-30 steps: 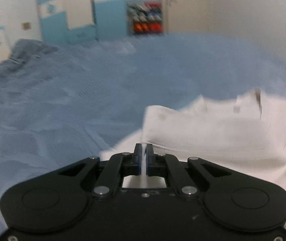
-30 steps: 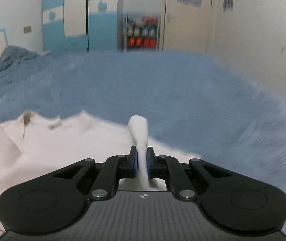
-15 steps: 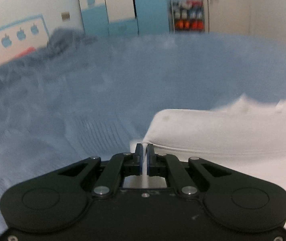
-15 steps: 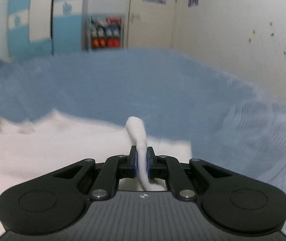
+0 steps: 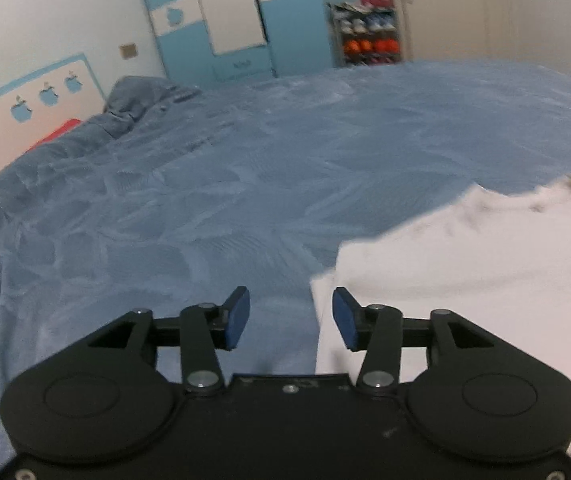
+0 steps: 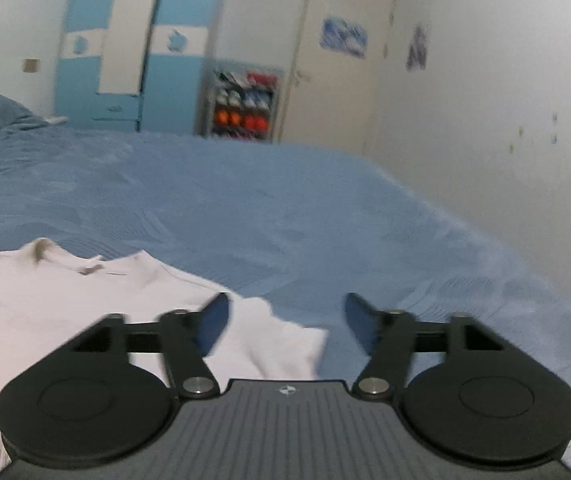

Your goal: Fold small clothes

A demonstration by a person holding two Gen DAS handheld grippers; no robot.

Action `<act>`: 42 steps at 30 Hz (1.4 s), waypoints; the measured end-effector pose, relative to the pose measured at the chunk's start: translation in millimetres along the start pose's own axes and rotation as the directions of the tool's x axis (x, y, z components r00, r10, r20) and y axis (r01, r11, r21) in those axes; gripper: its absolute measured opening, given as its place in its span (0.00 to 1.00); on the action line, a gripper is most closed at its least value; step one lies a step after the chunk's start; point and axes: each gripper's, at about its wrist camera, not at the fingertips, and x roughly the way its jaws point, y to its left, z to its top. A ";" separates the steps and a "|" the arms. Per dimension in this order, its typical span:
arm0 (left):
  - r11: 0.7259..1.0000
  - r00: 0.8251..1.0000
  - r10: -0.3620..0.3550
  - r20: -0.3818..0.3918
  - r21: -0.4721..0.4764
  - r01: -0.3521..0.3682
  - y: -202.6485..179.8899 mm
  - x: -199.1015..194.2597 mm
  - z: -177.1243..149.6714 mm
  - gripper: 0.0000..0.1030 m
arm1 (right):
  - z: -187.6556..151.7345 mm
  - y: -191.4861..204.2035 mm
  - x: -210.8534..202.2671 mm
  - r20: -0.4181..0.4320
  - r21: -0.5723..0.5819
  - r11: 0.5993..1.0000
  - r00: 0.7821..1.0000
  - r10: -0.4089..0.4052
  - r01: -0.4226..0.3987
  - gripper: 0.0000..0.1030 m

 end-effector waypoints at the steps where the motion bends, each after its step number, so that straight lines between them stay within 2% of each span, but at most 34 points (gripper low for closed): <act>1: 0.999 0.999 -0.031 -0.044 -0.013 0.030 7.9 -11.5 -6.7 0.48 | -2.2 -6.6 -10.0 -0.004 -0.007 1.000 1.000 0.003 -0.003 0.81; 3: 0.993 0.984 -0.110 -0.138 -0.045 0.105 18.5 -26.6 -22.7 0.49 | -11.5 -21.7 -26.0 -0.064 0.014 1.000 0.998 0.026 -0.026 0.81; 4: 0.986 0.967 -0.167 -0.195 -0.060 0.158 21.4 -30.9 -33.5 0.49 | -15.8 -27.3 -26.2 -0.100 0.028 0.999 0.994 0.046 -0.044 0.81; 5: 0.981 0.955 -0.191 -0.225 -0.062 0.182 19.8 -32.7 -41.8 0.49 | -25.0 -31.7 -27.3 -0.156 0.039 0.997 0.985 0.067 -0.062 0.81; 8: 0.987 0.942 -0.164 -0.293 -0.045 0.157 14.1 -35.0 -68.4 0.49 | -52.4 -36.3 -25.2 -0.297 0.067 0.996 0.951 0.081 -0.064 0.80; 10: 0.983 0.927 -0.183 -0.328 -0.078 0.167 14.0 -32.5 -83.4 0.49 | -72.3 -37.1 -25.5 -0.369 0.119 0.991 0.923 0.108 -0.068 0.79; 11: 0.981 0.926 -0.193 -0.324 -0.096 0.171 15.0 -31.0 -89.3 0.49 | -81.2 -34.9 -25.2 -0.394 0.140 0.986 0.908 0.141 -0.092 0.79; 12: 0.980 0.927 -0.196 -0.320 -0.101 0.173 16.0 -27.5 -91.9 0.51 | -90.6 -31.4 -23.4 -0.405 0.161 0.979 0.896 0.179 -0.123 0.73; 13: 0.977 0.923 -0.208 -0.323 -0.111 0.182 16.4 -22.1 -95.5 0.52 | -97.8 -27.6 -21.9 -0.393 0.166 0.978 0.900 0.187 -0.130 0.55; 14: 0.973 0.921 -0.222 -0.320 -0.129 0.189 17.9 -17.1 -97.8 0.51 | -102.7 -25.3 -20.0 -0.381 0.170 0.978 0.906 0.182 -0.125 0.48; 15: 0.966 0.917 -0.243 -0.315 -0.161 0.200 20.6 -16.0 -100.1 0.43 | -103.1 -24.1 -17.9 -0.369 0.191 0.973 0.910 0.191 -0.126 0.20; 16: 0.956 0.910 -0.267 -0.317 -0.203 0.210 24.5 -15.7 -99.5 0.23 | -100.1 -24.6 -18.0 -0.361 0.214 0.967 0.909 0.208 -0.136 0.11; 17: 0.949 0.907 -0.284 -0.312 -0.227 0.219 27.3 -19.9 -96.4 0.18 | -94.4 -25.9 -19.4 -0.365 0.235 0.964 0.908 0.206 -0.125 0.10; 18: 0.954 0.915 -0.268 -0.301 -0.218 0.208 28.7 -29.4 -91.0 0.09 | -86.1 -26.8 -21.9 -0.369 0.250 0.962 0.909 0.196 -0.107 0.09; 20: 0.959 0.932 -0.253 -0.259 -0.195 0.206 29.3 -52.0 -78.8 0.08 | -74.9 -31.1 -35.7 -0.354 0.269 0.958 0.915 0.193 -0.098 0.08; 23: 0.960 0.949 -0.238 -0.208 -0.198 0.197 39.2 -85.1 -61.8 0.05 | -57.7 -44.1 -64.5 -0.295 0.310 0.941 0.927 0.233 -0.138 0.08; 26: 0.972 0.973 -0.185 -0.134 -0.169 0.162 40.4 -122.6 -47.2 0.02 | -45.2 -54.7 -87.0 -0.275 0.350 0.920 0.919 0.283 -0.179 0.08; 28: 0.974 0.979 -0.169 -0.112 -0.168 0.149 43.2 -139.4 -45.2 0.02 | -42.9 -56.2 -102.3 -0.265 0.357 0.915 0.919 0.292 -0.188 0.08; 31: 0.975 0.978 -0.161 -0.132 -0.176 0.137 49.5 -148.8 -57.5 0.02 | -52.5 -55.4 -115.7 -0.281 0.344 0.923 0.919 0.276 -0.172 0.08; 34: 0.971 0.968 -0.164 -0.190 -0.203 0.124 54.1 -138.1 -82.6 0.02 | -77.3 -59.4 -114.2 -0.367 0.398 0.907 0.881 0.297 -0.140 0.08; 36: 0.970 0.959 -0.157 -0.236 -0.217 0.105 51.4 -123.7 -104.8 0.02 | -92.2 -52.2 -111.3 -0.410 0.359 0.925 0.870 0.273 -0.121 0.08; 38: 0.967 0.949 -0.159 -0.273 -0.239 0.093 49.6 -104.6 -124.0 0.02 | -104.7 -40.4 -105.6 -0.424 0.298 0.948 0.875 0.234 -0.109 0.10; 40: 0.960 0.941 -0.179 -0.286 -0.262 0.102 52.1 -94.7 -135.6 0.02 | -112.7 -28.2 -95.5 -0.453 0.260 0.962 0.869 0.197 -0.082 0.18; 42: 0.962 0.938 -0.187 -0.291 -0.248 0.114 51.8 -92.4 -137.7 0.03 | -115.4 -23.2 -93.5 -0.453 0.249 0.967 0.875 0.170 -0.059 0.22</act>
